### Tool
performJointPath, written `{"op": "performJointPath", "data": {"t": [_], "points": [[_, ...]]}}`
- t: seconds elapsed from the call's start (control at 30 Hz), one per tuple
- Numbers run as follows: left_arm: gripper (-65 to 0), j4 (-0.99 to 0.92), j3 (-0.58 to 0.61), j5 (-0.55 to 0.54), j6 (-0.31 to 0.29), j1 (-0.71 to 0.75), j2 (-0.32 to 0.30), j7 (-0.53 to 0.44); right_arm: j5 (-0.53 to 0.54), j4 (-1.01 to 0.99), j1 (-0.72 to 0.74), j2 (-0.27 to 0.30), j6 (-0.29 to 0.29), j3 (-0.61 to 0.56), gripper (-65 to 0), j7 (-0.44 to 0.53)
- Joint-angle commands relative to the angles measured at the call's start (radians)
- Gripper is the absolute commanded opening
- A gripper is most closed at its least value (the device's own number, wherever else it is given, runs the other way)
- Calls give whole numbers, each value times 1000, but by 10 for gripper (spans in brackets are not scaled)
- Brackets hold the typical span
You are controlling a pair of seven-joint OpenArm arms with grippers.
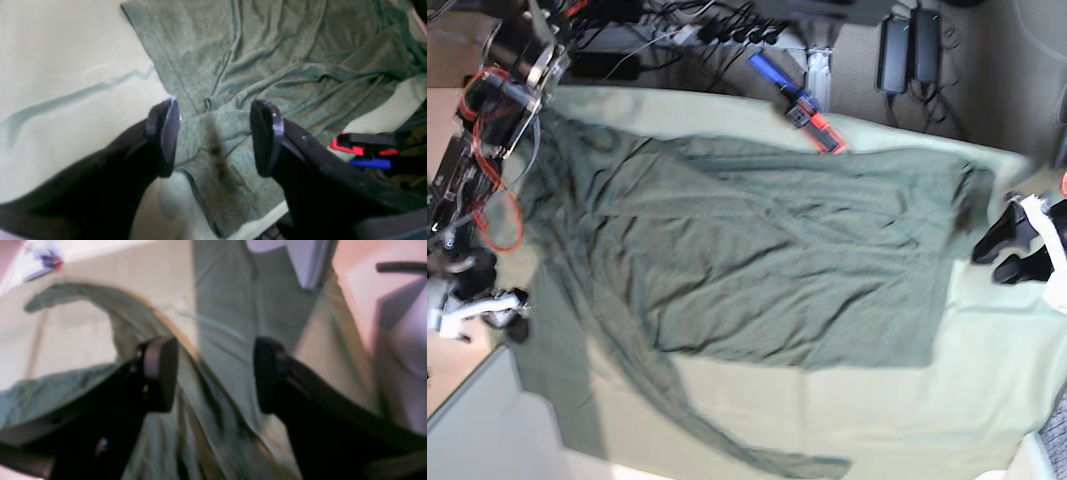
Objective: Fold the T-shirt properly
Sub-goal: 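Release the shirt with the right gripper and swing the right arm away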
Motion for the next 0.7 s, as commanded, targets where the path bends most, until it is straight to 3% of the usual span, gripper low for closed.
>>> {"op": "performJointPath", "data": {"t": [0.0, 0.27, 0.5, 0.57, 0.67], "points": [[-280, 13, -7, -15, -5, -10, -19, -21, -18, -24, 55, 5, 5, 4, -296, 38], [-280, 13, -7, -19, -5, -9, -20, 0, -200, -429, 217, -84, 5, -64, -296, 250], [-280, 13, -7, -22, -5, -7, -20, 5, -238, -462, 218, -117, 5, -230, -300, 283], [-280, 13, -7, -22, -5, -7, -20, 5, -268, -457, 217, -116, 5, -252, -347, 289], [-280, 13, -7, -23, -5, -7, -20, 5, -303, -453, 217, -116, 5, -254, -496, 288]]}}
